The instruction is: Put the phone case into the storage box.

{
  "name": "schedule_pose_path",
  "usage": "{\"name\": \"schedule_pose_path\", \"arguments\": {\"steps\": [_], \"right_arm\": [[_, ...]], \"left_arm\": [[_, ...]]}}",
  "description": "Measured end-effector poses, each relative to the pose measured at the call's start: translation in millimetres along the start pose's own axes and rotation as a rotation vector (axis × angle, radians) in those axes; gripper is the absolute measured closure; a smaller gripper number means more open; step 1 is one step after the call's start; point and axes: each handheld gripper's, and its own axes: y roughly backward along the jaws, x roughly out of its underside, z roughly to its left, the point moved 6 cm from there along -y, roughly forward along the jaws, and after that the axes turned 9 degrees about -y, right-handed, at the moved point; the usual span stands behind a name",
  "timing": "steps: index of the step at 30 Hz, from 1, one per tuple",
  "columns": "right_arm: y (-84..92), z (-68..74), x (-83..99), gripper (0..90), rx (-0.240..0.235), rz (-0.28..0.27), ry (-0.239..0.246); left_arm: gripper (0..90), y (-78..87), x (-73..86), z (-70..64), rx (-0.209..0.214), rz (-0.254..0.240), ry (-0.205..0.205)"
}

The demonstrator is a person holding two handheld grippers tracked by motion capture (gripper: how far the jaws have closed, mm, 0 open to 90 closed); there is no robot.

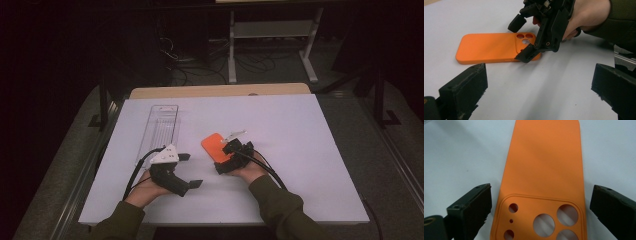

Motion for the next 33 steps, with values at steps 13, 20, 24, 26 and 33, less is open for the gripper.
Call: {"name": "schedule_pose_path", "arguments": {"steps": [13, 20, 24, 26, 33], "right_arm": [[-2.6, -0.5, 1.1, 7.1, 0.011, -0.006, -0.002], [-1.7, 1.1, 1.1, 11.6, 0.008, -0.011, 0.012], [-1.6, 0.9, 1.4, 11.9, 0.016, -0.012, 0.014], [-1.4, 1.2, 1.6, 12.0, 0.017, -0.013, 0.014], [-1.1, 1.8, 1.8, 13.3, 0.026, -0.013, 0.007]], "left_arm": [[0.0, 0.0, 0.1, 0.0, 0.000, 0.001, 0.000], [0.0, 0.0, 0.1, -0.1, 0.000, 0.001, 0.000], [0.0, 0.1, 0.2, 0.0, 0.000, 0.003, -0.002], [0.0, 0.4, 0.3, -0.1, 0.001, 0.006, -0.002], [0.0, 0.4, 0.4, -0.4, 0.000, 0.006, 0.002]]}}
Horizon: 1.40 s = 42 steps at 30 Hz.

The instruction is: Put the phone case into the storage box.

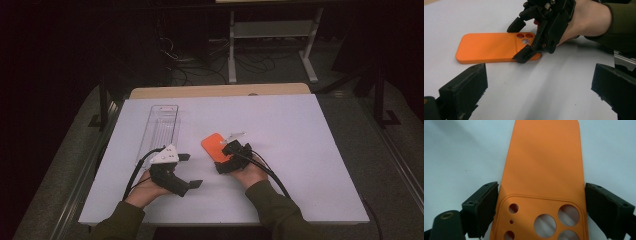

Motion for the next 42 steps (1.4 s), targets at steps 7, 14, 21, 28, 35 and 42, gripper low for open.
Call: {"name": "schedule_pose_path", "arguments": {"steps": [7, 14, 21, 28, 35, 42], "right_arm": [[0.4, 0.8, -1.0, 14.5, 0.003, 0.013, -0.010], [1.9, -1.4, -2.0, 14.8, -0.024, 0.027, -0.010], [8.0, -4.1, -5.9, 14.9, -0.093, 0.026, -0.059], [12.8, -5.0, -7.5, 15.0, -0.110, 0.031, -0.065], [20.0, -7.8, -10.2, 14.9, -0.116, 0.022, -0.054], [30.3, -9.4, -12.4, 14.9, -0.129, 0.010, -0.043]], "left_arm": [[0.0, 0.1, 0.0, 0.0, 0.000, 0.000, 0.001], [0.0, -0.1, -0.1, 0.0, 0.001, -0.005, 0.002], [0.0, -0.2, -0.3, 0.1, 0.001, -0.006, 0.002], [0.0, -0.3, -0.4, 0.1, 0.001, -0.008, 0.004], [0.0, -0.3, -0.3, 0.0, 0.001, -0.007, 0.004], [0.0, -0.2, -0.2, 0.1, 0.001, -0.006, 0.002]]}}
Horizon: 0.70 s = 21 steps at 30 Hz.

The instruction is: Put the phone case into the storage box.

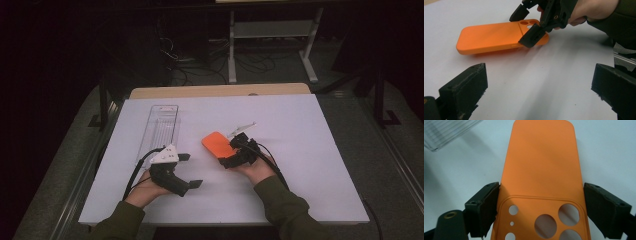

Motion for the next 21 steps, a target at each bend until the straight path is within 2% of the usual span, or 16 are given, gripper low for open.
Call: {"name": "schedule_pose_path", "arguments": {"steps": [8, 12, 21], "right_arm": [[12.7, -1.4, -1.1, 14.9, -0.008, -0.018, 0.027], [20.1, -2.8, -1.7, 14.9, -0.013, -0.030, 0.026], [37.1, -10.5, -0.4, 14.8, -0.018, -0.050, 0.053]], "left_arm": [[0.0, 0.4, 0.3, -0.1, 0.001, 0.006, -0.003], [0.0, 0.1, 0.3, -0.5, 0.000, 0.005, -0.001], [0.0, -0.6, 0.4, -0.8, -0.002, 0.004, -0.004]]}}
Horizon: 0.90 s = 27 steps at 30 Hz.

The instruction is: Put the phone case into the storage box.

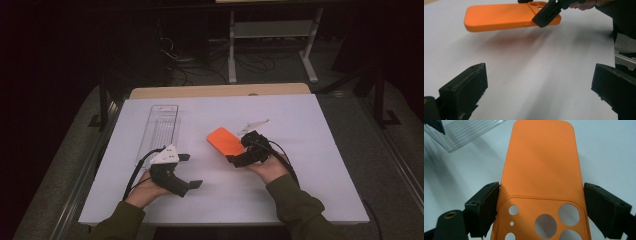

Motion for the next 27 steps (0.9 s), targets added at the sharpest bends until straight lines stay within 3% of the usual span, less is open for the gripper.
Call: {"name": "schedule_pose_path", "arguments": {"steps": [19, 27], "right_arm": [[26.9, -20.6, 8.7, 14.8, -0.056, -0.023, 0.074], [38.8, -27.7, 13.0, 14.8, -0.092, -0.043, 0.139]], "left_arm": [[0.0, -0.1, 0.3, -0.1, -0.001, 0.011, -0.008], [0.0, 0.2, 0.1, 0.6, -0.001, 0.015, -0.012]]}}
